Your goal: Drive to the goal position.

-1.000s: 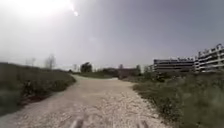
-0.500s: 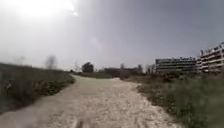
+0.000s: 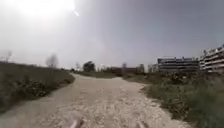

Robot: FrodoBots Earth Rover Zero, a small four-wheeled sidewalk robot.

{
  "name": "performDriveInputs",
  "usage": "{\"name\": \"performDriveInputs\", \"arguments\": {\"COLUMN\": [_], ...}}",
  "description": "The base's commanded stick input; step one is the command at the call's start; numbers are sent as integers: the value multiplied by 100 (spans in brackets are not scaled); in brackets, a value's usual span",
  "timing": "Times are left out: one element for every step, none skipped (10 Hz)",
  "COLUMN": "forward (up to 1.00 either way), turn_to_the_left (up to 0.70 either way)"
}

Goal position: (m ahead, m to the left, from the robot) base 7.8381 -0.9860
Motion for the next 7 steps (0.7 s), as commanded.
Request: {"name": "performDriveInputs", "arguments": {"forward": [100, 100, 100, 100, 100, 100, 100], "turn_to_the_left": [0, 0, 0, 0, 0, 0, 0]}}
